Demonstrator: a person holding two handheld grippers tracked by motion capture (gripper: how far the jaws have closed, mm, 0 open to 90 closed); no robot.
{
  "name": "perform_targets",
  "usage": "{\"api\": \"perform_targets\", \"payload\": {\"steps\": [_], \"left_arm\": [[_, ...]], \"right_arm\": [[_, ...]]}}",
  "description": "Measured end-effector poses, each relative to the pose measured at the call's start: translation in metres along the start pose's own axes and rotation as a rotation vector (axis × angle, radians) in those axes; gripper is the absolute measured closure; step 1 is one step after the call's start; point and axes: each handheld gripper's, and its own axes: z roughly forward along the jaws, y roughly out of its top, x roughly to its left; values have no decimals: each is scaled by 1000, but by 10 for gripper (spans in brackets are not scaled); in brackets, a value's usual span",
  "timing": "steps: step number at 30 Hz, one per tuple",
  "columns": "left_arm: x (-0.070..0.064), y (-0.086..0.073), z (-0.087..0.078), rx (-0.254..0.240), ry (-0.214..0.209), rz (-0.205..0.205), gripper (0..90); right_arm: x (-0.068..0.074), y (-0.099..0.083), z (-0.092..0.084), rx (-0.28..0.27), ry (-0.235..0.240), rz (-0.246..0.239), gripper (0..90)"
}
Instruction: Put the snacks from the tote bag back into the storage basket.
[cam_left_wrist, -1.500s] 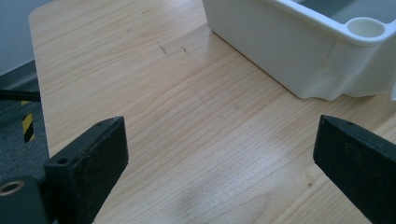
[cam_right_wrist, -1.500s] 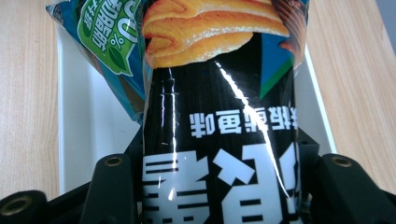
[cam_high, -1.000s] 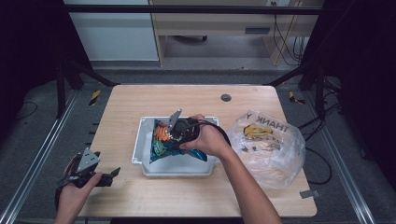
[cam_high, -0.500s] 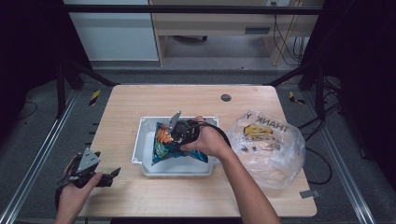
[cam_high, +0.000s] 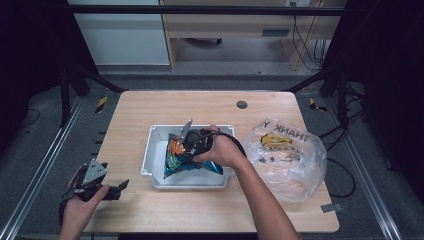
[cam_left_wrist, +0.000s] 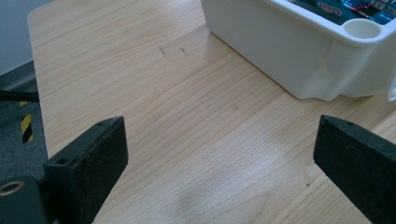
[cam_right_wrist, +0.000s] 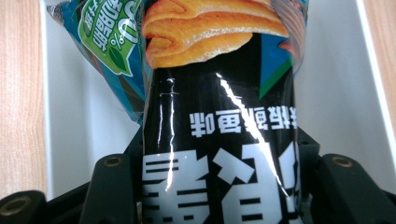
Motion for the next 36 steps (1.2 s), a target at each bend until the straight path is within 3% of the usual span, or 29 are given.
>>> {"api": "perform_targets", "payload": {"steps": [14,16,18,28,36], "left_arm": [[0,0,0,2,-1,4,27],[0,0,0,3,-3,6,27],[0,0,0,3,-1,7,27],[1,0,0,1,2,4,27],[0,0,1,4,1,7,27]], "right_arm": [[-1,2,9,25,8,7,427],[-2,1,9,31,6,10,408],[-3,1,7,27,-10,26,330],[-3,0,-17,-61,-73,85,156],[-2,-5,-39,-122,-107,128,127]]}}
